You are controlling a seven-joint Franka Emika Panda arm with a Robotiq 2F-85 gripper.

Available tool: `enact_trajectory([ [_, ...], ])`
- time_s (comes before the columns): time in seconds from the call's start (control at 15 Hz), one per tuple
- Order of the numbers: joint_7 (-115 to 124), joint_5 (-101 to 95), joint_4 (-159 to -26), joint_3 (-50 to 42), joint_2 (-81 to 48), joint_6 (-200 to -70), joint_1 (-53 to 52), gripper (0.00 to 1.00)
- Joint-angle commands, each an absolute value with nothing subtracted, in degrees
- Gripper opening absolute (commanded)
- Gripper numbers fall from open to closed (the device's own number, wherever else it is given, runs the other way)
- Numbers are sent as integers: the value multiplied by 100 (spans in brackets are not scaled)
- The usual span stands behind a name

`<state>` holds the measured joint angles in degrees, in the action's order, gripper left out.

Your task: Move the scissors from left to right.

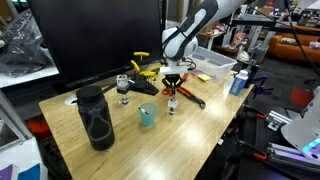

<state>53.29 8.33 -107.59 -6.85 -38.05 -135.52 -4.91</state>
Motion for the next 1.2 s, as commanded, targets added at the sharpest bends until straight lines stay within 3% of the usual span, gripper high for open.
enact_trajectory([
  [0.0,5418,794,-11282,-864,-3470,-13709,-446,2],
  [0.47,5034,604,-12153,-953,-2545,-14466,-400,2],
  [1.13,3331,-346,-13407,-1036,-1333,-14365,-300,2],
])
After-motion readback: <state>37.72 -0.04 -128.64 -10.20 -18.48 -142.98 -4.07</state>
